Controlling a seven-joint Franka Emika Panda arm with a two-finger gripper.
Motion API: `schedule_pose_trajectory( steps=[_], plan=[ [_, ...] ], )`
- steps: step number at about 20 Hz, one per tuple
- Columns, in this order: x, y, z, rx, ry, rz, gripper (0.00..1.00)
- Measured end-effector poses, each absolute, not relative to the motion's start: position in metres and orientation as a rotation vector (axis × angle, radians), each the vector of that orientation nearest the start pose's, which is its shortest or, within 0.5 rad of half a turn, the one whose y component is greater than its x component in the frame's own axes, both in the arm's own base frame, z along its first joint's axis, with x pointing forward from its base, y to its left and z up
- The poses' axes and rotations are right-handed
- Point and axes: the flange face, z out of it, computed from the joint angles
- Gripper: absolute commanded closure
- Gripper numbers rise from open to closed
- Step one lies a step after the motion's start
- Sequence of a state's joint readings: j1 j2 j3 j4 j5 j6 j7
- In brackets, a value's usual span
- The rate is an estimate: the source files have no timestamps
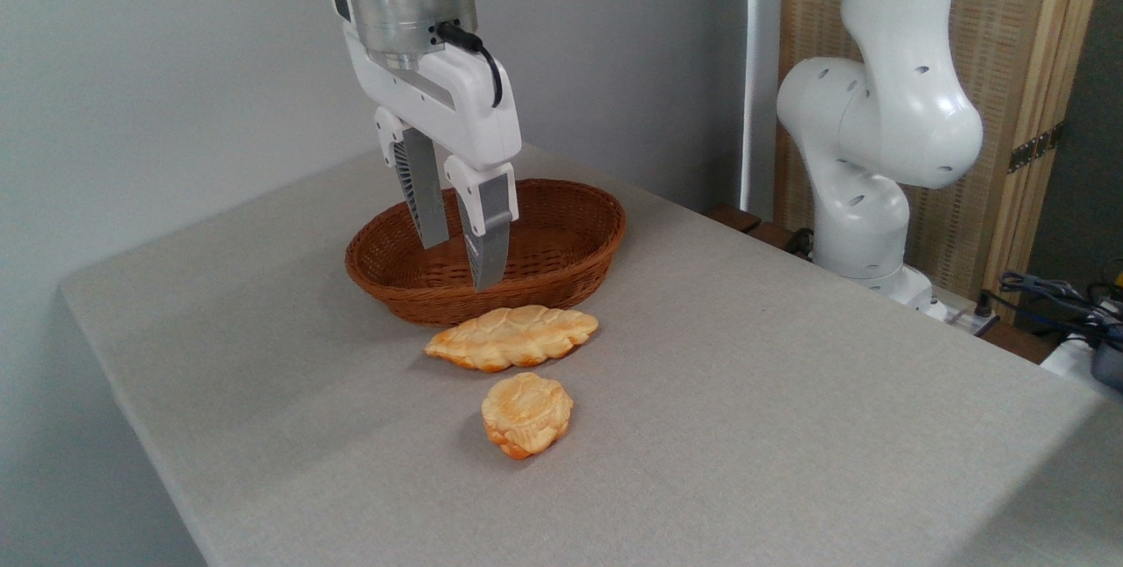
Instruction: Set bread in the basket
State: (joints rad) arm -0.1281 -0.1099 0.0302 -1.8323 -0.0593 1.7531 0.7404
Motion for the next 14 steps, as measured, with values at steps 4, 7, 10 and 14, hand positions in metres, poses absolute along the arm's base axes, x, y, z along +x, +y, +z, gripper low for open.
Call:
schedule_pose_trajectory(
  steps=[4,7,10,14],
  plan=[
    [0.5269,-0.0577,0.5759,-2.919,1.288,-0.074,0.00],
    [0.5267,-0.0580,0.5760,-2.919,1.289,-0.073,0.00],
    [0.5266,-0.0581,0.5759,-2.918,1.289,-0.072,0.00],
    [0.5260,-0.0585,0.5755,-2.920,1.291,-0.064,0.00]
  ],
)
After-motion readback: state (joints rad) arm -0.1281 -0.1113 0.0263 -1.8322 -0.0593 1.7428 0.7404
